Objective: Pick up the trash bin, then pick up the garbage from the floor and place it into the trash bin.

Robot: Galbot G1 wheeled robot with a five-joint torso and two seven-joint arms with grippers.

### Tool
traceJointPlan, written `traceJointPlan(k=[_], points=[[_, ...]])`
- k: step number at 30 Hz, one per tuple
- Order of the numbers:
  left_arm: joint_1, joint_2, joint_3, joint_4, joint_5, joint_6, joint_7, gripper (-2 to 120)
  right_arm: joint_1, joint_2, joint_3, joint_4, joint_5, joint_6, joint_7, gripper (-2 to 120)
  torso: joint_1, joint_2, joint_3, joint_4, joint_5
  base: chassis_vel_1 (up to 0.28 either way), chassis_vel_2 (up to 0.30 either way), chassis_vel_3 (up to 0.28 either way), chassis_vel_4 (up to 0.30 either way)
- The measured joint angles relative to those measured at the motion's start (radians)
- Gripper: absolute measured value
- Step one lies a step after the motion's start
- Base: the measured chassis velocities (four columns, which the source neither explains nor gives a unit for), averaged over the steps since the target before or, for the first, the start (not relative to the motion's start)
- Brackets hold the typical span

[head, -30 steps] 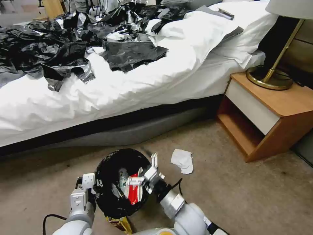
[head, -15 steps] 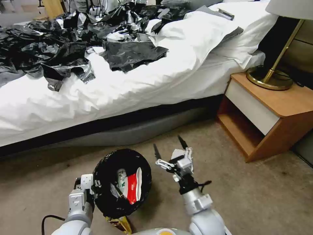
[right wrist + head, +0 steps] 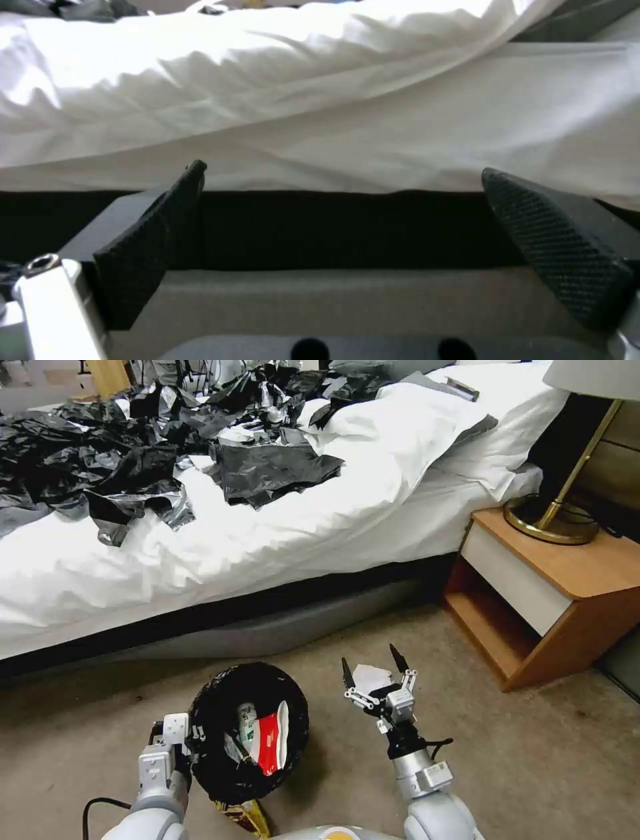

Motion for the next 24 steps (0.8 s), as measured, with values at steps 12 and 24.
traceJointPlan(k=[12,24], points=[[-0.004,0.0,0.0,-0.001,-0.003,0.001,0.0,0,0.011,-0.001,0.013,-0.005,0.012,-0.014,0.011,100,0.0,0.0,0.0,-0.0001,0.0,0.0,0.0,0.0,0.0],[-0.004,0.001,-0.001,0.002,-0.004,0.002,-0.001,0,0.025,0.0,0.029,-0.011,0.022,-0.013,0.009,100,0.0,0.0,0.0,-0.0001,0.0,-0.065,0.06,0.065,-0.053]])
